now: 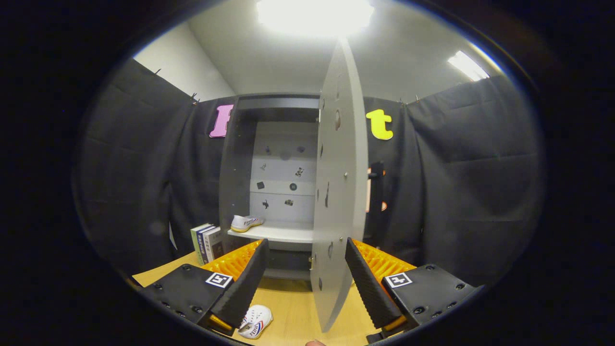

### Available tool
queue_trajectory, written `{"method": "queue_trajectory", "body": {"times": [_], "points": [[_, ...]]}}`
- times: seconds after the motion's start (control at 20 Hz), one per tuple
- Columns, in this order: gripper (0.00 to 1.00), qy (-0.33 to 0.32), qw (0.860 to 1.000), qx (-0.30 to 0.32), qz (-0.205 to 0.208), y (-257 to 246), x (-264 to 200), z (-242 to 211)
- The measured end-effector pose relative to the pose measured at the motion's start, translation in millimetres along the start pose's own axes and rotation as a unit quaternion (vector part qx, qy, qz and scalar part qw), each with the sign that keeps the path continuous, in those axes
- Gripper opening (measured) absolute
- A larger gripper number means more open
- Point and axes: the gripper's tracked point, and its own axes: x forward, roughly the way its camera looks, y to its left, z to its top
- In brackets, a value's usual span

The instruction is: Open the shoe cabinet door, grab the shoes and put them into the shoe cabinet, then close the shoe cabinet door.

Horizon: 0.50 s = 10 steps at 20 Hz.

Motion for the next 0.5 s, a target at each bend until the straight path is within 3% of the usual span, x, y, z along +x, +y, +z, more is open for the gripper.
{"method": "queue_trajectory", "body": {"times": [0.15,0.5], "points": [[0.99,0.034,0.999,0.028,0.022,26,8,-30],[0.99,0.102,0.993,0.024,0.057,67,37,-98]]}}
